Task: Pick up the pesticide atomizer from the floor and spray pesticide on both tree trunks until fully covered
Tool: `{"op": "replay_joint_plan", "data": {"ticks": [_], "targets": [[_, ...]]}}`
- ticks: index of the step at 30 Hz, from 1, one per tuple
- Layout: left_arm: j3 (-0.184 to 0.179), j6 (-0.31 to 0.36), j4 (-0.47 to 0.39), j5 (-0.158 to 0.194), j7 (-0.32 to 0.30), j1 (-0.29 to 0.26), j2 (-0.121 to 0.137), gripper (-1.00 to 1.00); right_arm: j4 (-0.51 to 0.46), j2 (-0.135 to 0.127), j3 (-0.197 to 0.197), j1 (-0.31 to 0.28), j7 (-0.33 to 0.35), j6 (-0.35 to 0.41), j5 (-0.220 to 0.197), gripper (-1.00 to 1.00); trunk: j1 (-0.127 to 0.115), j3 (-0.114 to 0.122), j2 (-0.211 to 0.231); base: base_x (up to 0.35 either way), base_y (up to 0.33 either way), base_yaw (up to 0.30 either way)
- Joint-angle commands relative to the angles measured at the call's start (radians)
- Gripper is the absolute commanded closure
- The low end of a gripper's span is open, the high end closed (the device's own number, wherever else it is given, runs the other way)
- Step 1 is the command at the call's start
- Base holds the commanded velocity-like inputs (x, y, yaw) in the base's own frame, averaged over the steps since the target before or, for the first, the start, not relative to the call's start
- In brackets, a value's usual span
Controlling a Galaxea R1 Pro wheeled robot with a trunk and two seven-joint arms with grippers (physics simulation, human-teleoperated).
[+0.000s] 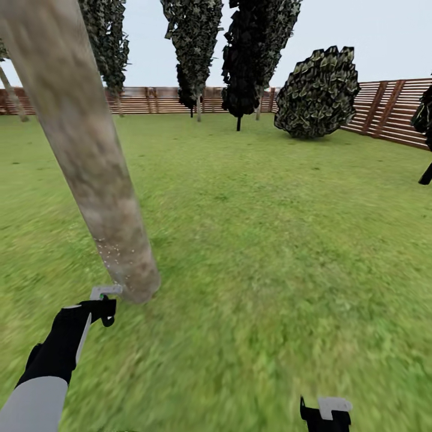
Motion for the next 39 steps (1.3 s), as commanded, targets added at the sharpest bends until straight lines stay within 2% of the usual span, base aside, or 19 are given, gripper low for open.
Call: {"op": "replay_joint_plan", "data": {"ticks": [1, 11, 18, 24, 28, 39], "targets": [[0.0, 0.0, 0.002, -0.001, 0.0, 0.003, 0.0, 1.0, 0.0, 0.0, 0.0, 0.0, 0.0, 0.0, 0.0, -1.0, 0.0, 0.0, 0.0, 0.091, -0.274, 0.275], [0.002, 0.0, 0.007, -0.001, 0.001, 0.007, 0.0, 1.0, 0.0, 0.0, 0.0, 0.0, 0.0, 0.0, 0.0, -1.0, 0.0, 0.0, 0.0, 0.038, -0.274, 0.269], [0.007, 0.0, 0.007, -0.001, 0.001, 0.007, 0.0, 1.0, 0.0, 0.0, 0.0, 0.0, 0.0, 0.0, 0.0, -1.0, 0.0, 0.0, 0.0, 0.0, -0.274, 0.032], [0.007, 0.0, 0.009, -0.002, 0.001, 0.007, 0.002, 1.0, 0.0, 0.0, 0.0, 0.0, 0.0, 0.0, 0.0, -1.0, 0.0, 0.0, 0.0, 0.022, -0.274, 0.239], [0.004, 0.0, 0.014, -0.002, 0.001, 0.007, -0.001, 1.0, 0.0, 0.0, 0.0, 0.0, 0.0, 0.0, 0.0, -1.0, 0.0, 0.0, 0.0, 0.154, -0.25, 0.225], [0.001, 0.0, 0.015, 0.0, 0.002, 0.007, -0.007, 1.0, 0.0, -0.002, -0.001, 0.0, 0.0, 0.0, 0.0, -1.0, 0.0, 0.0, 0.0, 0.238, -0.192, 0.009]]}}
